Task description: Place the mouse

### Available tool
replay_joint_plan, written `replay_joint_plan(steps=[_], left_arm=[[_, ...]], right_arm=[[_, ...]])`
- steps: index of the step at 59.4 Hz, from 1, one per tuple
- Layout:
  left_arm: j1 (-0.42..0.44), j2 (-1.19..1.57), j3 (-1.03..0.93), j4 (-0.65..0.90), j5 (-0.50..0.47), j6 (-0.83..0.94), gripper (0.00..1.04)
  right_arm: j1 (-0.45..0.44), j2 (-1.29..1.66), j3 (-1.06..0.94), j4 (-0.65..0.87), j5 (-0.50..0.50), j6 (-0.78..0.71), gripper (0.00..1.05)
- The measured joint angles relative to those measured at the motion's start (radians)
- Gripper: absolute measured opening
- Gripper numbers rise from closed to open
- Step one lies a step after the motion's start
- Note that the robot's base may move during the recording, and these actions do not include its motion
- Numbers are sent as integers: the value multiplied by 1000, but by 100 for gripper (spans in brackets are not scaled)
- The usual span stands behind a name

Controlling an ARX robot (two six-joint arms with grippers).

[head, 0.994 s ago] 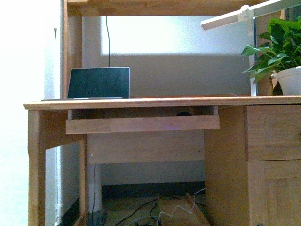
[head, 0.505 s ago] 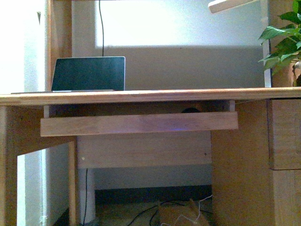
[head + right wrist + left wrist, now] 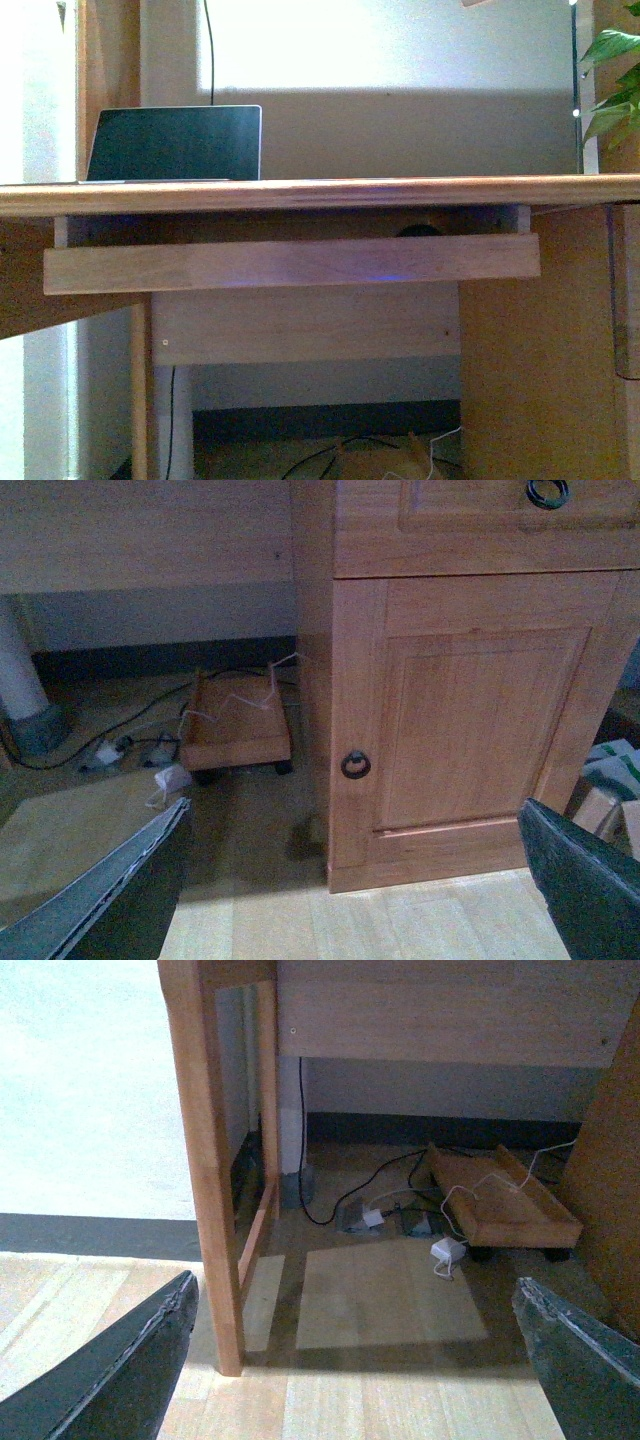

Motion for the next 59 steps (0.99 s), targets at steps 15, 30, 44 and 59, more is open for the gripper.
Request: replay_joint_plan(steps=[15, 30, 44, 59], left_arm=[[0, 0, 0, 0, 0, 0, 97], [0, 0, 0, 0, 0, 0, 97], [0, 0, 0, 0, 0, 0, 97], [0, 0, 0, 0, 0, 0, 97]], right_arm=[[0, 0, 0, 0, 1, 0, 97], [0, 0, 0, 0, 1, 0, 97], [0, 0, 0, 0, 1, 0, 97], [0, 0, 0, 0, 1, 0, 97]])
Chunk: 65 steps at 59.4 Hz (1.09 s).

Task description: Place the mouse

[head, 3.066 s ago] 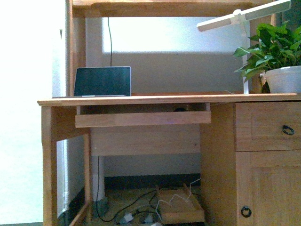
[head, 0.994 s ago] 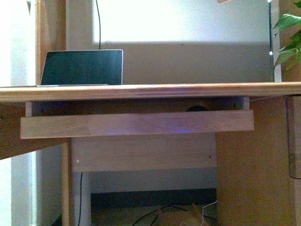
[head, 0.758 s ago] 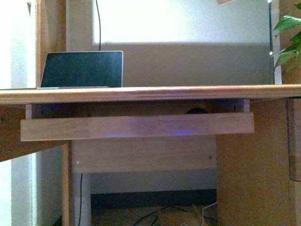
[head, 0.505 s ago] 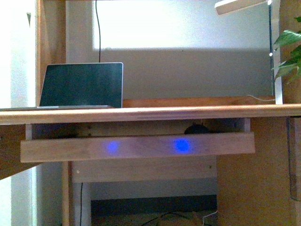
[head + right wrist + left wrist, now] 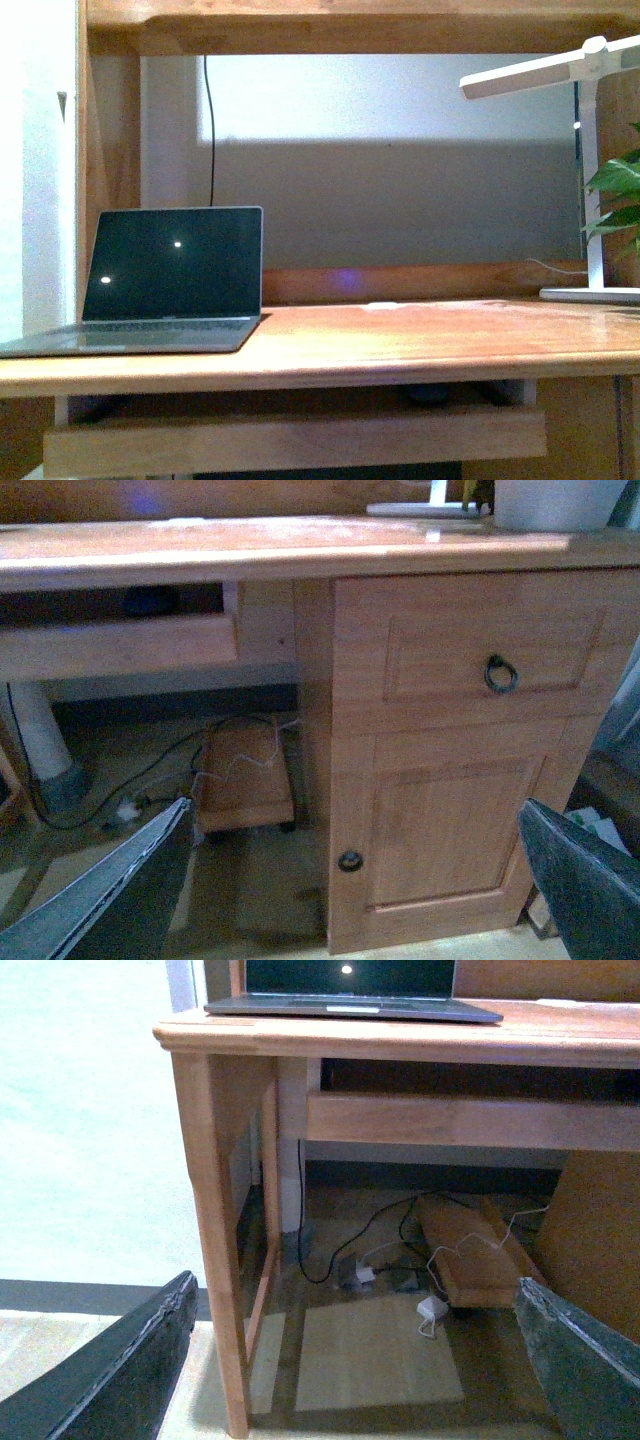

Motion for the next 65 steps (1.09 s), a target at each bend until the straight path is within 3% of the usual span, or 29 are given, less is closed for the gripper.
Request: replay_joint_plan(steps=[14, 21, 31, 37, 45, 55, 65], left_arm=[[0, 1, 0, -2, 2, 0, 97], [10, 178, 95, -228, 88, -145, 97], [150, 468, 137, -64, 266, -87, 97], [239, 700, 200, 136, 344, 71, 97], [291, 998, 287, 384, 348, 327, 97], [267, 1447, 420, 702, 368, 847, 97], [229, 1650, 494, 850, 406, 1096, 97]], right_arm=[[0, 0, 0, 0, 0, 0, 97], [0, 0, 0, 0, 0, 0, 97], [0, 0, 0, 0, 0, 0, 97], [0, 0, 0, 0, 0, 0, 97], [0, 0, 0, 0, 0, 0, 97], [0, 0, 0, 0, 0, 0, 97], [0, 0, 0, 0, 0, 0, 97]])
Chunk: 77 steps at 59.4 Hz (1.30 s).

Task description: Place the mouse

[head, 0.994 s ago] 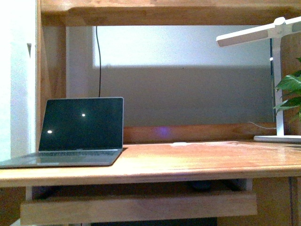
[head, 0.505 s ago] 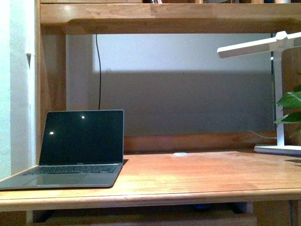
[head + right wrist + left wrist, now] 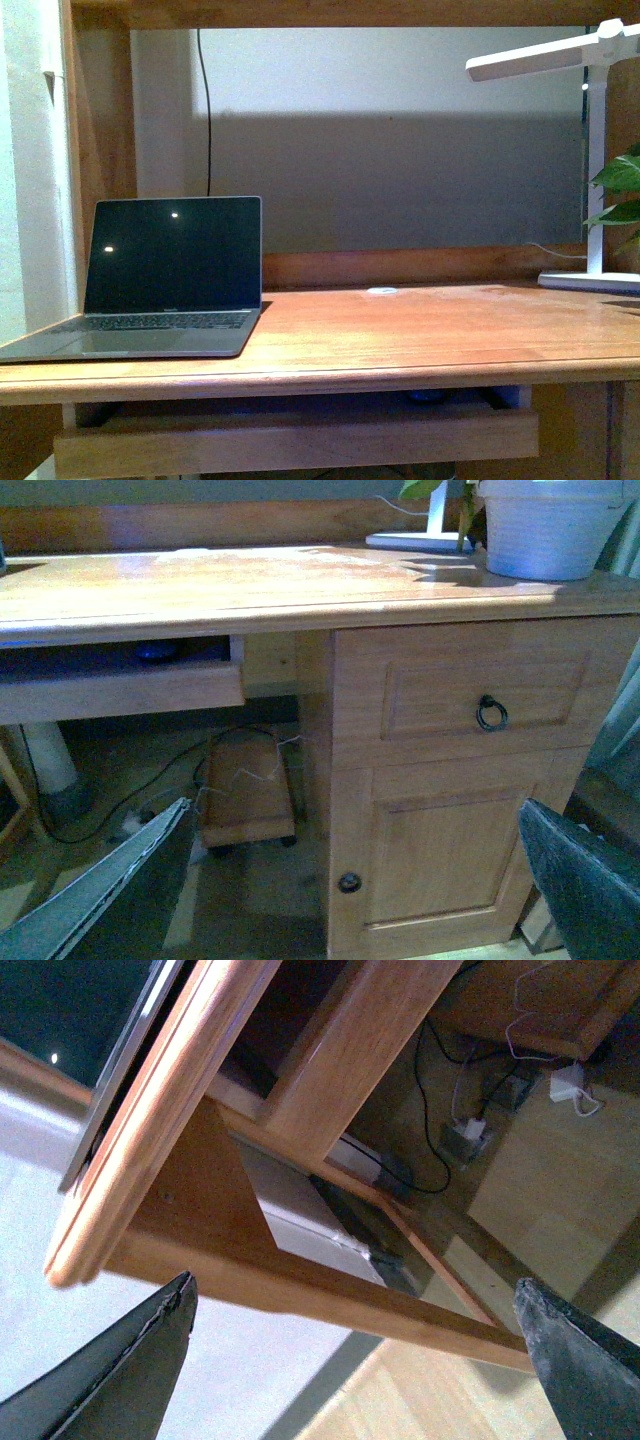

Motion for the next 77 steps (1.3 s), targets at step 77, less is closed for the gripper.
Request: replay_joint_plan(steps=[77], left_arm=[[-76, 634, 649, 42, 152, 480, 97]], right_arm=[[0, 0, 0, 0, 0, 0, 97]])
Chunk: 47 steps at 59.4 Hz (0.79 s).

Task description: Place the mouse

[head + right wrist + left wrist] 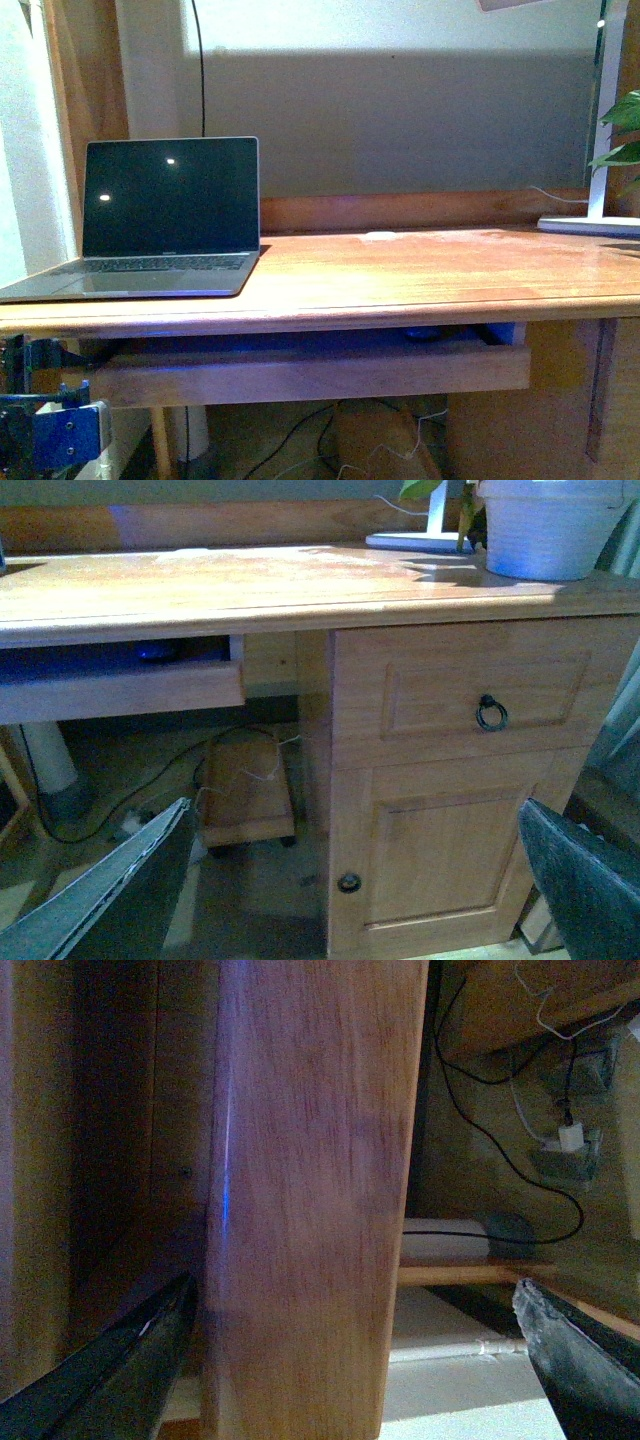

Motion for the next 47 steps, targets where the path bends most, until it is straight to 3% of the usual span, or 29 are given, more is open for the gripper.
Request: replay_joint_plan(steps=[28, 39, 47], left_arm=[[-3, 27, 116, -203, 18, 89, 97], [-42, -89, 76, -437, -89, -38, 97], [-64, -183, 5, -560, -106, -116, 97]], right_arm=[[0, 0, 0, 0, 0, 0, 97], [0, 0, 0, 0, 0, 0, 97], [0, 0, 0, 0, 0, 0, 97]])
